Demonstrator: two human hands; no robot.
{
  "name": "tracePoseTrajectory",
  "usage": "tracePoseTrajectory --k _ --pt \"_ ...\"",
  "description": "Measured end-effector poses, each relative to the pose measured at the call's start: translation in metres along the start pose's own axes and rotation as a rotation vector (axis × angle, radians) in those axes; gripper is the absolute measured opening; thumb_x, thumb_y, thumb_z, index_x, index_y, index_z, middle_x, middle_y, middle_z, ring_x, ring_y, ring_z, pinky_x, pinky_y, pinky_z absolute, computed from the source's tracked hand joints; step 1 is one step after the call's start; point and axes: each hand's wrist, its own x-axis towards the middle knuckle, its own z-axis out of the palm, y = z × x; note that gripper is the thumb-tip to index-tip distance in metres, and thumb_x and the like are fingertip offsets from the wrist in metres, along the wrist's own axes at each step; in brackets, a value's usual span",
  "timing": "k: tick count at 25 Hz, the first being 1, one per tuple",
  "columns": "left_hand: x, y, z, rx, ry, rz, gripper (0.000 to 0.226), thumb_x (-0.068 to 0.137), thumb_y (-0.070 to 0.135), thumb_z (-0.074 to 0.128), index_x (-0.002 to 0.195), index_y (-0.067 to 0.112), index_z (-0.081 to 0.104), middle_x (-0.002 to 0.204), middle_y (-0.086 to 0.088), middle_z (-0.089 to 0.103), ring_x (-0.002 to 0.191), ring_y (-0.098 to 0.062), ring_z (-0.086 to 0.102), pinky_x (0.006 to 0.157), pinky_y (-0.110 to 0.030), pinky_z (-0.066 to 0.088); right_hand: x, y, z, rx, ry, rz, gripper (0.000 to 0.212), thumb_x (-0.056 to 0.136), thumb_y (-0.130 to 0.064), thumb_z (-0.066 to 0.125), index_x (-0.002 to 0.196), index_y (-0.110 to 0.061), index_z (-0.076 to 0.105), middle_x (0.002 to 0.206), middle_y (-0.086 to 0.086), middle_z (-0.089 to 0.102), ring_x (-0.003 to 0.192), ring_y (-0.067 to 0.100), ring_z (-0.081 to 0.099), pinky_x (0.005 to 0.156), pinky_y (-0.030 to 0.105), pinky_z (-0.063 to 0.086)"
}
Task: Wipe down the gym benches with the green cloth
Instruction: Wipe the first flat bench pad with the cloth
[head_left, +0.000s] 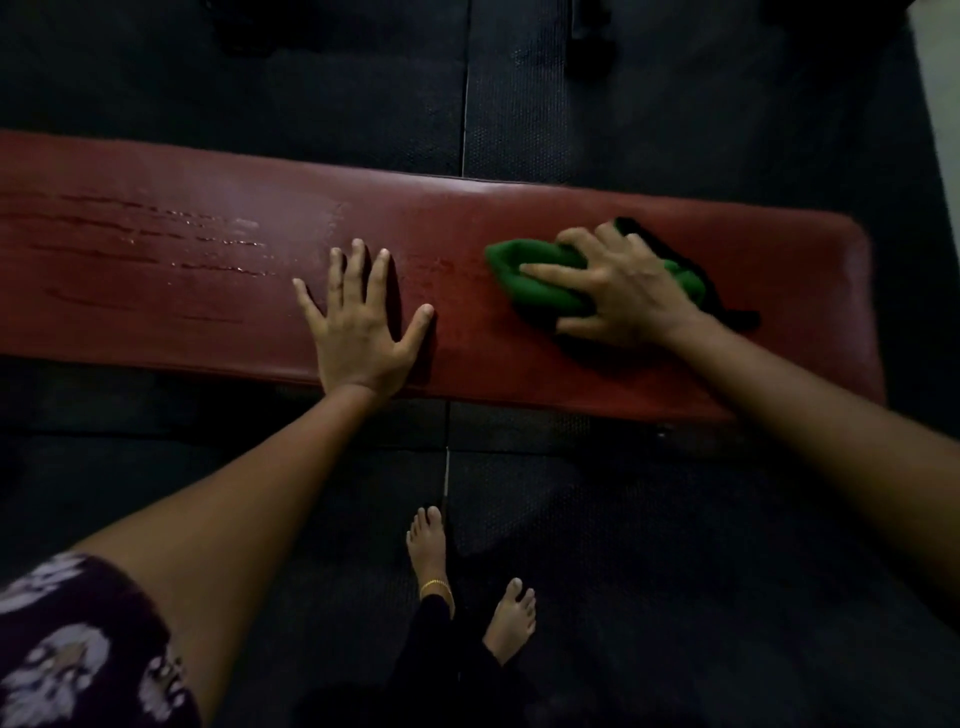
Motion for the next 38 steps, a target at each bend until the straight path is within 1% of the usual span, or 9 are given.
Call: tracePoseTrajectory --k 5,11,15,17,22,27,30,36,38 --pt "-0.001 0.0 0.001 -0.002 0.012 0.004 0.077 0.085 0.064 0.022 0.146 0.018 0.031 0.157 -0.006 0.019 0.146 -0.024 0.01 0.112 -0.055 -0.004 0.049 0.003 0.001 0.091 0.003 0.85 0.055 0.088 -0.05 0.048 0.139 -0.03 0.044 0.139 0.013 0.037 0.124 0.036 0.034 0.098 0.049 0.031" --pt "0.001 -0.007 0.002 -0.134 0.106 -0.015 0.058 0.092 0.044 0.024 0.14 0.017 0.043 0.152 -0.005 0.033 0.143 -0.024 0.022 0.114 -0.052 0.002 0.046 -0.083 0.005 0.045 -0.046 0.235 0.065 0.08 -0.054 0.044 0.14 -0.031 0.042 0.139 0.012 0.04 0.12 0.036 0.039 0.092 0.045 0.032" --pt "0.002 -0.006 0.002 -0.131 0.118 0.004 0.053 0.092 0.035 0.03 0.141 0.017 0.042 0.152 -0.005 0.033 0.143 -0.024 0.022 0.114 -0.051 0.002 -0.014 -0.029 0.012 -0.041 0.047 -0.167 0.068 0.07 -0.059 0.043 0.131 -0.032 0.052 0.126 0.014 0.052 0.114 0.033 0.043 0.087 0.048 0.032" --pt "0.004 -0.007 0.003 -0.119 0.12 0.017 0.051 0.093 0.032 0.035 0.141 0.016 0.041 0.152 -0.006 0.032 0.143 -0.025 0.022 0.114 -0.051 0.002 -0.013 0.001 0.008 -0.072 0.02 -0.109 0.068 0.071 -0.06 0.041 0.133 -0.033 0.045 0.126 0.019 0.051 0.112 0.036 0.046 0.086 0.051 0.035" --pt "0.004 -0.009 0.003 -0.063 0.084 0.008 0.052 0.093 0.031 0.033 0.142 0.015 0.039 0.153 -0.008 0.03 0.143 -0.027 0.019 0.115 -0.049 0.001 0.042 -0.078 0.006 0.042 -0.026 0.672 0.063 0.082 -0.052 0.052 0.14 -0.029 0.042 0.138 0.017 0.039 0.12 0.038 0.039 0.099 0.05 0.027" --pt "0.009 -0.007 -0.004 -0.144 0.009 0.016 0.057 0.091 0.036 0.029 0.142 0.013 0.039 0.152 -0.01 0.03 0.143 -0.029 0.019 0.116 -0.041 0.002 -0.008 -0.104 0.016 -0.086 0.09 -0.017 0.073 0.064 -0.054 0.065 0.132 -0.029 0.052 0.125 0.016 0.054 0.101 0.035 0.054 0.083 0.044 0.04" --pt "0.007 -0.021 -0.016 -0.197 -0.025 0.084 0.061 0.09 0.036 0.037 0.145 0.009 0.03 0.152 -0.01 0.029 0.142 -0.025 0.021 0.116 -0.038 0.005 -0.037 -0.05 0.014 -0.185 0.018 -0.377 0.075 0.068 -0.063 0.043 0.138 -0.037 0.038 0.137 0.011 0.047 0.117 0.033 0.046 0.094 0.051 0.027" --pt "0.015 -0.077 -0.032 -0.059 0.106 -0.135 0.068 0.094 0.041 0.041 0.148 0.007 0.019 0.158 -0.011 0.01 0.146 -0.023 0.005 0.114 -0.04 -0.008 0.0 -0.115 0.026 -0.07 0.119 0.31 0.06 0.066 -0.045 0.073 0.122 -0.024 0.062 0.106 0.019 0.062 0.082 0.035 0.059 0.071 0.043 0.045" --pt "0.021 -0.082 -0.03 0.012 0.039 -0.131 0.064 0.097 0.04 0.035 0.149 0.007 0.018 0.158 -0.011 0.008 0.146 -0.024 0.003 0.115 -0.045 -0.008 0.011 -0.154 0.028 -0.063 0.1 0.315 0.064 0.062 -0.049 0.076 0.12 -0.025 0.064 0.106 0.016 0.063 0.082 0.033 0.059 0.072 0.039 0.044"
